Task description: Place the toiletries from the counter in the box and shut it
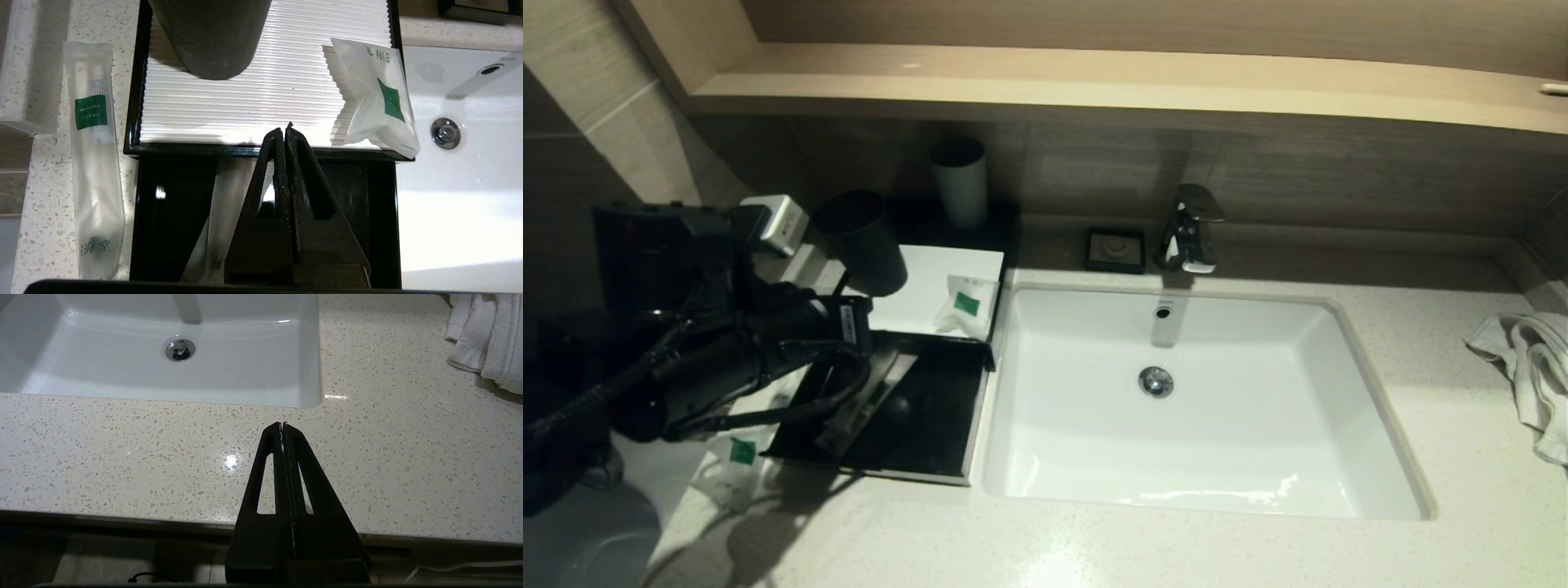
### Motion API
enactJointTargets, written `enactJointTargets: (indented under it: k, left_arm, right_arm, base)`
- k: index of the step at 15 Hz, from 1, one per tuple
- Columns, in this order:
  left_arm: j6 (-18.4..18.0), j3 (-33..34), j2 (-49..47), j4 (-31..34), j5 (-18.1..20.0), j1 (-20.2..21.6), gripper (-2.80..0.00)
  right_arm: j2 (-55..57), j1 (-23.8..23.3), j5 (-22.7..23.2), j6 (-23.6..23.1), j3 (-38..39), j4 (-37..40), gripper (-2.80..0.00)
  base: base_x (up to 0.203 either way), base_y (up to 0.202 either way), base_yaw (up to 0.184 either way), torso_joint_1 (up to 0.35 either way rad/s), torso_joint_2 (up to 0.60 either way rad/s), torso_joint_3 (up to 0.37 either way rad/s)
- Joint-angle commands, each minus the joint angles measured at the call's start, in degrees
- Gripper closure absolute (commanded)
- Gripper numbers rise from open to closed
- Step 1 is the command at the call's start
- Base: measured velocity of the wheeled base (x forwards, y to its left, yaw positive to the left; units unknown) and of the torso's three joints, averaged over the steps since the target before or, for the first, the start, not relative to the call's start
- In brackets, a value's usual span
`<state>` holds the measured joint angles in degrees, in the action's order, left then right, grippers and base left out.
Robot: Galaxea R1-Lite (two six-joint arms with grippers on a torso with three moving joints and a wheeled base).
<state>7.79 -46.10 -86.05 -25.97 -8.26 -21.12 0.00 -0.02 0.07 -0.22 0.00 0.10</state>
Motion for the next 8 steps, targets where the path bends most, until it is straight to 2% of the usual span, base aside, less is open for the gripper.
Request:
enactJointTargets:
  k: [1, 3, 8]
  left_arm:
    - [1.05, -1.97, -2.66, -0.22, -4.12, -2.08, 0.0]
    - [2.93, -3.49, -3.23, 0.03, -6.11, -4.22, 0.0]
    - [3.43, -5.13, -4.39, 1.09, -6.77, -6.13, 0.0]
  right_arm:
    - [0.0, 0.02, 0.01, -0.04, 0.0, -0.01, 0.0]
    - [0.0, -0.04, 0.01, -0.04, 0.0, -0.01, 0.0]
    - [0.0, 0.0, 0.01, -0.04, 0.0, -0.01, 0.0]
  base:
    - [0.0, 0.0, 0.0, 0.0, 0.0, 0.0]
    - [0.0, 0.0, 0.0, 0.0, 0.0, 0.0]
    - [0.0, 0.0, 0.0, 0.0, 0.0, 0.0]
